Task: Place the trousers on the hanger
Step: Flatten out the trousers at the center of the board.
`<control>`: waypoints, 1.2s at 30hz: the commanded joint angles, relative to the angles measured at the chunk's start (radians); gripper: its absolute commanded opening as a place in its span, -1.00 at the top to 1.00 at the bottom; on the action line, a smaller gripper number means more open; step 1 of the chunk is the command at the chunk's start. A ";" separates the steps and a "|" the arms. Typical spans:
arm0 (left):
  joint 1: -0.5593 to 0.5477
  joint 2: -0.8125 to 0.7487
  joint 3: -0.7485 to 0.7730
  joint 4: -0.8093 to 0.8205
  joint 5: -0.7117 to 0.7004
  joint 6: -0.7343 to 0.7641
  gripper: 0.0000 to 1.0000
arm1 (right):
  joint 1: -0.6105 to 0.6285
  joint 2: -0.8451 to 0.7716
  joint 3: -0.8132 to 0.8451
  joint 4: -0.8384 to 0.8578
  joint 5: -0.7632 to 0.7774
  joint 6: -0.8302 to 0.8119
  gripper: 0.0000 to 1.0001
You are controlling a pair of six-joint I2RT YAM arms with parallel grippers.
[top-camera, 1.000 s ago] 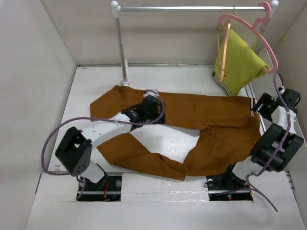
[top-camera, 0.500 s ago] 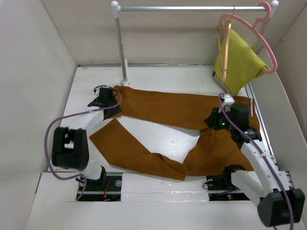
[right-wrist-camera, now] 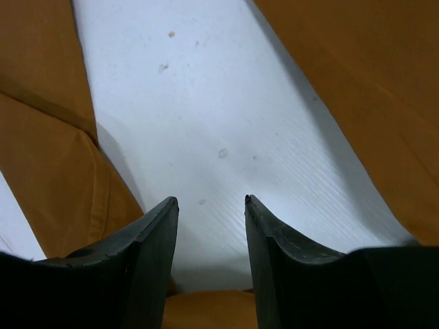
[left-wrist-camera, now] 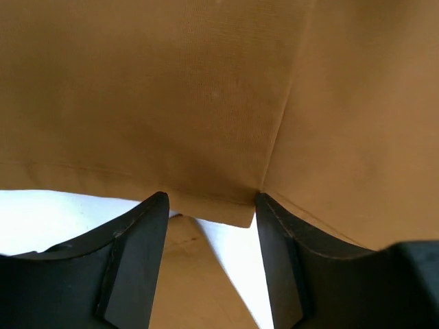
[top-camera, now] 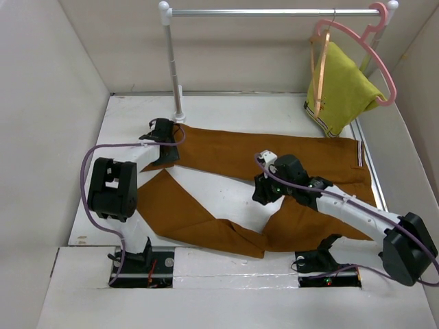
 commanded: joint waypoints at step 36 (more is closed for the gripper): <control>0.132 -0.165 0.219 -0.192 -0.100 -0.071 -0.41 | 0.123 0.068 0.170 -0.049 -0.053 -0.134 0.91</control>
